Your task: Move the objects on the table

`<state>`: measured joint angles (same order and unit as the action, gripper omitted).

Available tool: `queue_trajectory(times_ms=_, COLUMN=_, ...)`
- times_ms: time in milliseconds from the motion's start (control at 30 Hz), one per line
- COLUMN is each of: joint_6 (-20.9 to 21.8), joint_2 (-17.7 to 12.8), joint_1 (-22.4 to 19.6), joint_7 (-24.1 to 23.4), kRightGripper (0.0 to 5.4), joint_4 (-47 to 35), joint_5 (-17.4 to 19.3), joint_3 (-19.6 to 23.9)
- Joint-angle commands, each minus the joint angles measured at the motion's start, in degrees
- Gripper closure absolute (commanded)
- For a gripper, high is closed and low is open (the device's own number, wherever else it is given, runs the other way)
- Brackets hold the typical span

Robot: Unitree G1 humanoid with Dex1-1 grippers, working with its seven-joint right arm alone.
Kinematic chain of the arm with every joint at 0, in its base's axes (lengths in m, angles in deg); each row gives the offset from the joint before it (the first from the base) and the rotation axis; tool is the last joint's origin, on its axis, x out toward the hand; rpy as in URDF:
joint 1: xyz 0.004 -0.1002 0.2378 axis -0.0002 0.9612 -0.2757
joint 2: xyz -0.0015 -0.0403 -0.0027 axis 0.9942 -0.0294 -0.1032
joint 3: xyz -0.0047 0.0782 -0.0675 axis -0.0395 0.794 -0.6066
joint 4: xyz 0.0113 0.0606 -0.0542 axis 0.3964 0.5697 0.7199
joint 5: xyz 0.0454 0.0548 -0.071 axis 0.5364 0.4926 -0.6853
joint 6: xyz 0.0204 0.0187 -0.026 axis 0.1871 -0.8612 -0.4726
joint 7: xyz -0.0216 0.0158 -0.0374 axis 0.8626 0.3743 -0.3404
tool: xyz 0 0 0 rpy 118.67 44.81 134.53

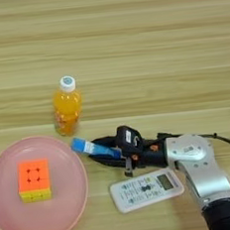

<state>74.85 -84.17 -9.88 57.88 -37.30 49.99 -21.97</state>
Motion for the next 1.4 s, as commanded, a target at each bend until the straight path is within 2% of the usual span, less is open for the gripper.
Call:
queue_trajectory(times_ms=33, joint_6=0.5, joint_2=-1.2, joint_1=-3.8, joint_7=-3.1, kRightGripper=4.00, joint_4=-0.8, joint_5=-0.7, joint_3=1.0)
queue_trajectory(times_ms=500, joint_6=0.8, joint_2=-0.2, joint_1=-3.1, joint_7=-4.4, kRightGripper=4.00, joint_4=1.8, joint_5=-4.8, joint_3=-2.7)
queue_trajectory(times_ms=667, joint_6=0.9, joint_2=0.0, joint_1=-2.7, joint_7=-4.5, kRightGripper=4.00, joint_4=1.7, joint_5=-5.0, joint_3=-3.7)
queue_trajectory(times_ms=700, joint_6=1.0, joint_2=0.0, joint_1=-2.7, joint_7=-4.5, kRightGripper=3.64, joint_4=1.8, joint_5=-5.0, joint_3=-3.8)
queue_trajectory(times_ms=867, joint_6=0.8, joint_2=0.0, joint_1=-3.0, joint_7=-4.9, kRightGripper=3.22, joint_4=2.4, joint_5=-4.8, joint_3=-3.8)
queue_trajectory(times_ms=1067, joint_6=0.3, joint_2=-1.1, joint_1=-3.5, joint_7=-3.7, kRightGripper=2.52, joint_4=1.2, joint_5=-1.5, joint_3=-1.9)
queue_trajectory(times_ms=1400, joint_6=-2.8, joint_2=-6.0, joint_1=-3.0, joint_7=2.6, kRightGripper=1.54, joint_4=-3.3, joint_5=7.2, joint_3=5.1)
